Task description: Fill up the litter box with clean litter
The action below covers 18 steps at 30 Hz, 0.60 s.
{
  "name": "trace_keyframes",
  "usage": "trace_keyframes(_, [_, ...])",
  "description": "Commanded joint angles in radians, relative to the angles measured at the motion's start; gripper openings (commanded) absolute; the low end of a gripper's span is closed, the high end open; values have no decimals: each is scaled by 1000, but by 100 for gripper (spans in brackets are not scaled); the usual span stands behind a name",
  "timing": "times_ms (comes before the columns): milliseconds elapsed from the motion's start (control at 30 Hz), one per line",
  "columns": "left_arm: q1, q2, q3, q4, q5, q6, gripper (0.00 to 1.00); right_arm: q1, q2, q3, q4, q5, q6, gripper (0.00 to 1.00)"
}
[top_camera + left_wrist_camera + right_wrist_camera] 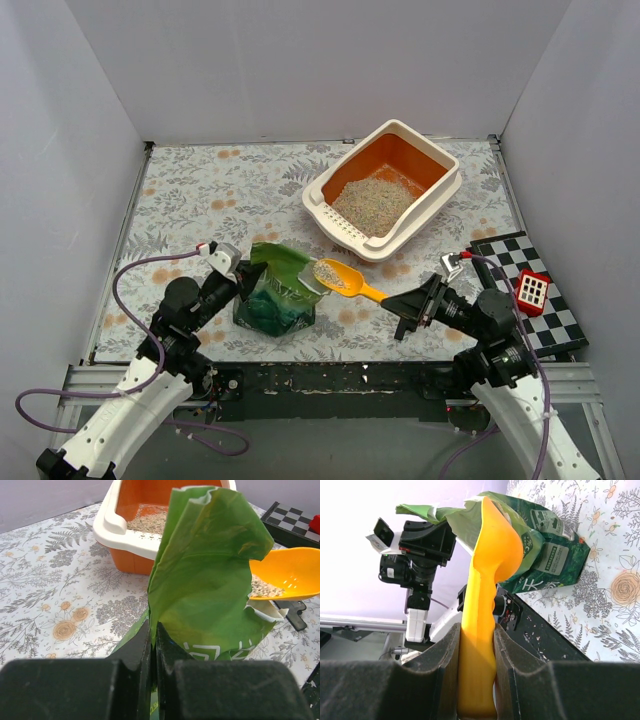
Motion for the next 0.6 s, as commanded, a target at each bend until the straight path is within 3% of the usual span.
trace_keyframes(0, [4, -18, 11, 11, -107, 5, 0, -3, -45, 99, -53, 61, 21, 1])
trace_keyframes(267, [4, -21, 14, 5, -132, -3, 0, -1, -100, 155, -80, 145, 87, 1])
trace_keyframes(567, [4, -32, 14, 3, -127, -6, 0, -3, 1, 218, 15, 305, 130, 1])
